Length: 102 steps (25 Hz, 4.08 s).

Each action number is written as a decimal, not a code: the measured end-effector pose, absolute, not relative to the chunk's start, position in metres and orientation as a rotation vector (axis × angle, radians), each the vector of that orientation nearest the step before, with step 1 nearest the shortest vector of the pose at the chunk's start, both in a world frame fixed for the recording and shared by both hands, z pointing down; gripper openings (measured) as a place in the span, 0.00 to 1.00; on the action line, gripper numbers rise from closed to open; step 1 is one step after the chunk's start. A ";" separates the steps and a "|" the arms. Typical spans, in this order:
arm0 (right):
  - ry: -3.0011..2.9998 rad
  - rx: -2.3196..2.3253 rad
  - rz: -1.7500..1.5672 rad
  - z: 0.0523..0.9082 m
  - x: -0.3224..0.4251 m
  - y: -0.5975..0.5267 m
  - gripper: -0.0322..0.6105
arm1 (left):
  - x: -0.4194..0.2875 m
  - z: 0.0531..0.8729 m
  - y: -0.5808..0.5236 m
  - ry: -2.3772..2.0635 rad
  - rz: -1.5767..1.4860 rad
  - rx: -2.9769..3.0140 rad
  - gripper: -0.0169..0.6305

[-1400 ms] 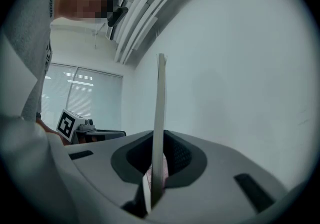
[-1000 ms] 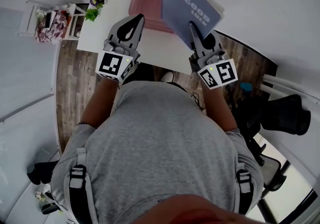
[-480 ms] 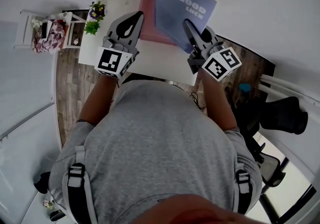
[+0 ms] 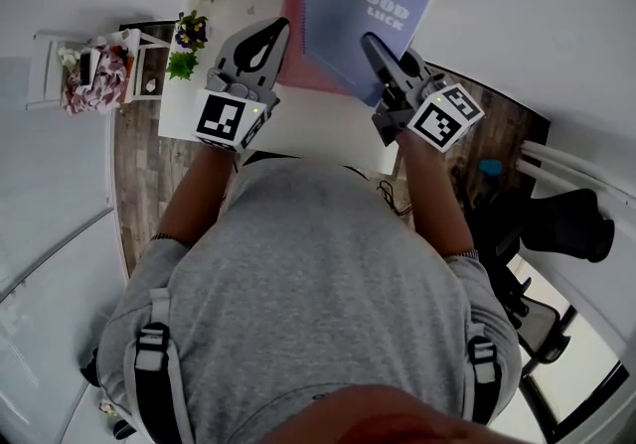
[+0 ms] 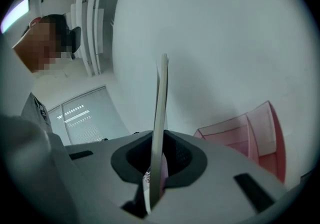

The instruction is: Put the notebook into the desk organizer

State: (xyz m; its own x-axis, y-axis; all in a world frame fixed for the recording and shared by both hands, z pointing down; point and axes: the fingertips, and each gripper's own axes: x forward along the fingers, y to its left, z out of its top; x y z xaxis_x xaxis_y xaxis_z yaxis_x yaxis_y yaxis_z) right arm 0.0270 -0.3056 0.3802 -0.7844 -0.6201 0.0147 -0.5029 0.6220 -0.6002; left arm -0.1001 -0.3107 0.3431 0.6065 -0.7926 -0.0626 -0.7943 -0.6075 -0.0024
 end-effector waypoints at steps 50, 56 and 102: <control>2.676 -1.193 -1.570 0.510 0.002 -0.397 0.14 | -0.121 0.383 -0.359 1.358 0.044 -2.888 0.06; 2.808 -1.385 -1.448 0.522 0.003 -0.399 0.18 | -0.119 0.386 -0.360 1.352 0.032 -2.901 0.06; 2.940 -2.385 -0.642 0.537 0.005 -0.398 0.64 | -0.099 0.394 -0.368 1.165 0.006 -2.994 0.06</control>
